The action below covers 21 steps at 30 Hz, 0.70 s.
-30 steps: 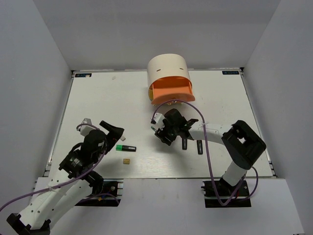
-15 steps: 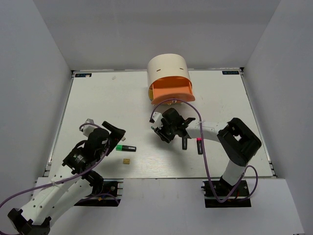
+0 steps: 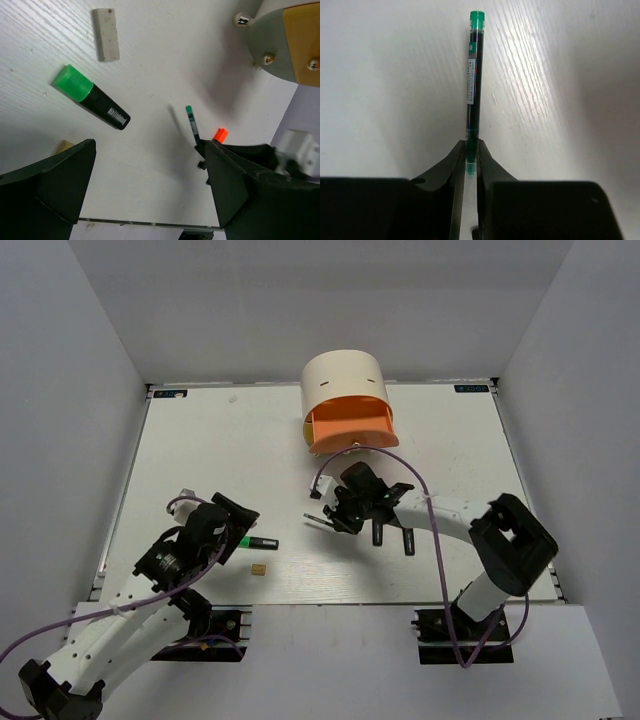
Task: Sort the stationery into containers
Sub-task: Pick up the pen from the center of the board, then place the pen in the drawer.
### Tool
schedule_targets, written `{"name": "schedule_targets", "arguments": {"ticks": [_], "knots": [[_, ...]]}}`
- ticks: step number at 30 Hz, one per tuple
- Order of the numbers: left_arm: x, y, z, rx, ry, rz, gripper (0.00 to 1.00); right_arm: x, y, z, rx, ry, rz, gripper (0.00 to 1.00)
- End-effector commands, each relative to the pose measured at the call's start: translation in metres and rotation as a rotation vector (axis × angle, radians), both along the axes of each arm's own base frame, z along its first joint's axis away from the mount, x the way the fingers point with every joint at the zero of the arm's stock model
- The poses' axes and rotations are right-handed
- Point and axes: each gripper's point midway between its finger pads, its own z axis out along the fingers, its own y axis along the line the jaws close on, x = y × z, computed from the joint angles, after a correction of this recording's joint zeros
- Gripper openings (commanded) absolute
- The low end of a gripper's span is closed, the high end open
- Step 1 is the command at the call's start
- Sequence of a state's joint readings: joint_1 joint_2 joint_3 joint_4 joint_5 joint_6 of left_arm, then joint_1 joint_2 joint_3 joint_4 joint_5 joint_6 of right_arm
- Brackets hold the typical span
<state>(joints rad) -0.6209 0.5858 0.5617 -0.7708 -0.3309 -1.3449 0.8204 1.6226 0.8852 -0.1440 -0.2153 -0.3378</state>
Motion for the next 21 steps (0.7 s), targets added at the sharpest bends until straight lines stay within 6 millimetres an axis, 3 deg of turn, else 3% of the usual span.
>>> {"name": "schedule_targets", "arguments": {"ticks": [1, 7, 9, 10, 15, 17, 19, 21], "knots": [[-0.006, -0.002, -0.014, -0.037, 0.069, 0.032, 1.00, -0.006, 0.015, 0.056, 0.139, -0.080, 0.116, 0.00], [-0.007, -0.007, -0.017, -0.078, 0.105, 0.057, 1.00, -0.014, 0.033, 0.142, 0.315, -0.162, 0.225, 0.00], [-0.009, -0.007, -0.022, -0.082, 0.138, 0.070, 1.00, -0.014, 0.033, 0.163, 0.355, -0.197, 0.238, 0.00], [-0.007, -0.008, -0.018, -0.088, 0.130, 0.069, 1.00, -0.014, 0.038, 0.186, 0.401, -0.229, 0.257, 0.00], [-0.008, -0.010, -0.019, -0.091, 0.156, 0.077, 1.00, -0.005, 0.045, 0.258, 0.529, -0.346, 0.252, 0.00], [-0.008, -0.010, -0.019, -0.098, 0.157, 0.084, 1.00, 0.009, 0.046, 0.287, 0.566, -0.421, 0.212, 0.00], [-0.010, -0.010, -0.021, -0.097, 0.169, 0.078, 1.00, 0.021, 0.044, 0.301, 0.581, -0.484, 0.172, 0.00], [-0.010, -0.010, -0.021, -0.104, 0.171, 0.085, 1.00, 0.048, 0.038, 0.316, 0.572, -0.583, 0.091, 0.00]]}}
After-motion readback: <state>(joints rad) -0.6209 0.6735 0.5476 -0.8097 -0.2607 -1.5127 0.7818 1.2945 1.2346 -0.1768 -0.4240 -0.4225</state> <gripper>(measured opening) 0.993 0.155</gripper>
